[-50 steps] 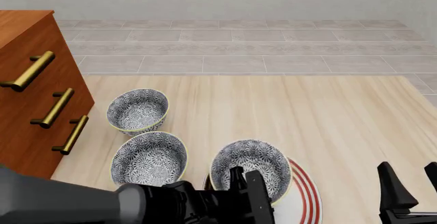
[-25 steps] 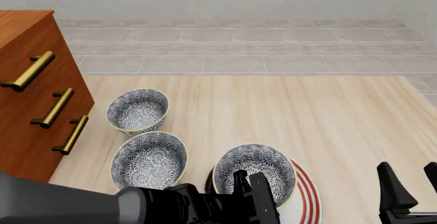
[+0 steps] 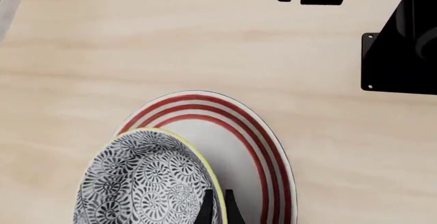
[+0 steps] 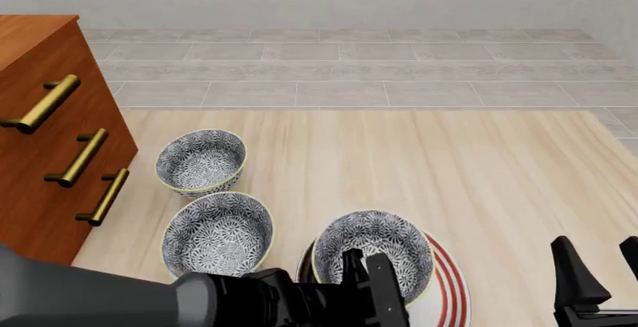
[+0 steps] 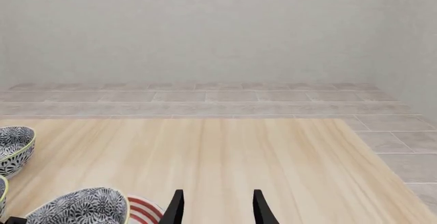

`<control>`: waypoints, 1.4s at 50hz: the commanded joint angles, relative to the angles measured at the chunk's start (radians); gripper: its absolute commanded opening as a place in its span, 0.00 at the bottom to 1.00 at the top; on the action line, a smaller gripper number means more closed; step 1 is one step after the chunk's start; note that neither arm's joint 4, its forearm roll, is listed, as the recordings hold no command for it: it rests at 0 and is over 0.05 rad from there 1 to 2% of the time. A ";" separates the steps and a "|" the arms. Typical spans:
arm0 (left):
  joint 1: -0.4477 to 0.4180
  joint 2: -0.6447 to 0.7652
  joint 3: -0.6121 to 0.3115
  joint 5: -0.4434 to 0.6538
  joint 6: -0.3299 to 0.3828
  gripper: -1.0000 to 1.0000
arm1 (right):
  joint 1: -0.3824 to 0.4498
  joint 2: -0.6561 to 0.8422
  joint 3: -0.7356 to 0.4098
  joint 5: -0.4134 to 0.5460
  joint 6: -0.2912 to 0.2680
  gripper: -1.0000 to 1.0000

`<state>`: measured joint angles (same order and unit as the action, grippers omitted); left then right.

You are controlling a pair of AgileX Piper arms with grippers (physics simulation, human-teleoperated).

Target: Put the bowl at the front on the plate.

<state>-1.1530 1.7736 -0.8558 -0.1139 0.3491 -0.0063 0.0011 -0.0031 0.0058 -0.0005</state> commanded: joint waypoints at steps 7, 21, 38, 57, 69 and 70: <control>0.003 0.007 -0.004 0.005 0.004 1.00 | -0.002 0.000 0.000 -0.001 0.000 1.00; 0.001 -0.010 -0.005 0.018 0.005 1.00 | -0.002 0.000 0.001 -0.002 -0.001 1.00; -0.047 -0.136 -0.060 0.134 -0.029 1.00 | -0.002 0.000 0.001 -0.003 -0.002 1.00; -0.070 -0.300 -0.184 0.304 -0.038 1.00 | -0.001 0.000 0.001 -0.001 -0.007 1.00; -0.067 -0.415 -0.363 0.441 -0.044 1.00 | 0.003 0.000 0.002 -0.003 -0.011 1.00; -0.066 -0.423 -0.378 0.450 -0.038 1.00 | 0.003 0.000 0.002 -0.002 -0.011 1.00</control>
<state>-1.2203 1.4368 -1.1067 0.2360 0.3122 -0.0045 0.0010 -0.0015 0.0040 -0.0097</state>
